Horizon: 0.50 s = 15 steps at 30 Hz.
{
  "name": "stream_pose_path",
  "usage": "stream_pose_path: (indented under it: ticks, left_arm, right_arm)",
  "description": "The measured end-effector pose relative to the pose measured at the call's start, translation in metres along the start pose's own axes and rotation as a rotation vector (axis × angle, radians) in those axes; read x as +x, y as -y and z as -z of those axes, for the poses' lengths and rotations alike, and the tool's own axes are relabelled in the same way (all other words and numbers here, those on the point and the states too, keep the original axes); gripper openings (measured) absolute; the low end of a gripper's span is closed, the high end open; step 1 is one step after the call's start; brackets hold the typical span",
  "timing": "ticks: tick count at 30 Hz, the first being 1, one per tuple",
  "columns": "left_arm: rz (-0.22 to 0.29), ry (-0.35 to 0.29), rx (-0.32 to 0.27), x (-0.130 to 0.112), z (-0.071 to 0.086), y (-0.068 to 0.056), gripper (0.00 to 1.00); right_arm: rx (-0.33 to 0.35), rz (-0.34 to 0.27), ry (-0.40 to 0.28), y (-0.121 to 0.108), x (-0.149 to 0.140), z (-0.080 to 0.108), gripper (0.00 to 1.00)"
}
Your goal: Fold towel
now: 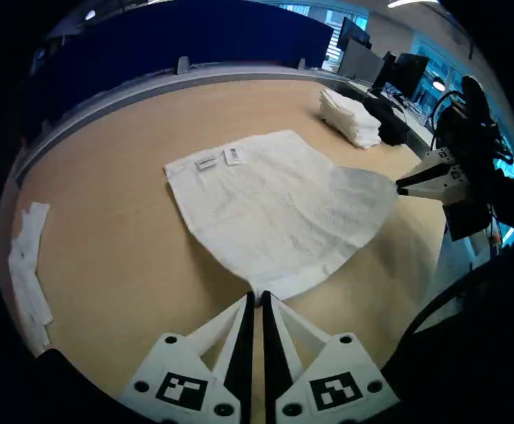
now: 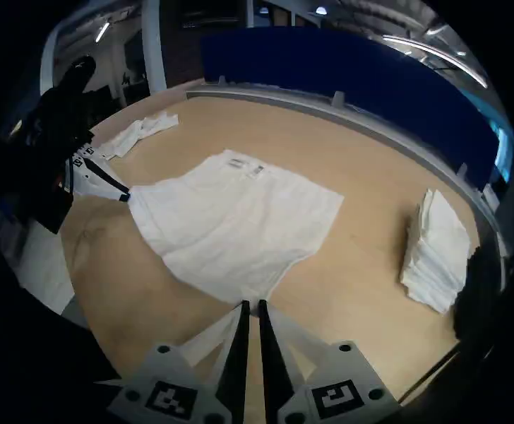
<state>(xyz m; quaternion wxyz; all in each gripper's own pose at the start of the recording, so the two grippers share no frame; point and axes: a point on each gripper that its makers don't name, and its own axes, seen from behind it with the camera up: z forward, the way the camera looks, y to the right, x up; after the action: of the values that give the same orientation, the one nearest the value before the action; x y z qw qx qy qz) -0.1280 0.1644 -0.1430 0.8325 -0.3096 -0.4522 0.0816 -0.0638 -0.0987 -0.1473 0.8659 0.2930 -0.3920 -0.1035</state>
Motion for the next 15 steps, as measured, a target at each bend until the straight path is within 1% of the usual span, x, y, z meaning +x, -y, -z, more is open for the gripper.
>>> stream_pose_path:
  ticks: [3,8,12,15]
  left_arm:
    - [0.009,0.006,-0.004,-0.003,0.001,-0.001,0.08]
    - [0.024,0.008,-0.014,-0.002,0.005,-0.001,0.08]
    - [0.04,0.023,-0.039,0.001,0.011,-0.001,0.08]
    - [0.057,0.029,-0.053,0.009,0.014,0.003,0.08]
  right_arm:
    - [0.001,-0.006,0.002,0.001,0.0,0.001,0.09]
    - [0.005,-0.012,-0.001,0.001,0.003,0.002,0.09]
    - [0.013,-0.022,-0.009,0.001,0.011,0.005,0.09]
    - [0.018,-0.037,-0.018,-0.002,0.021,0.007,0.09]
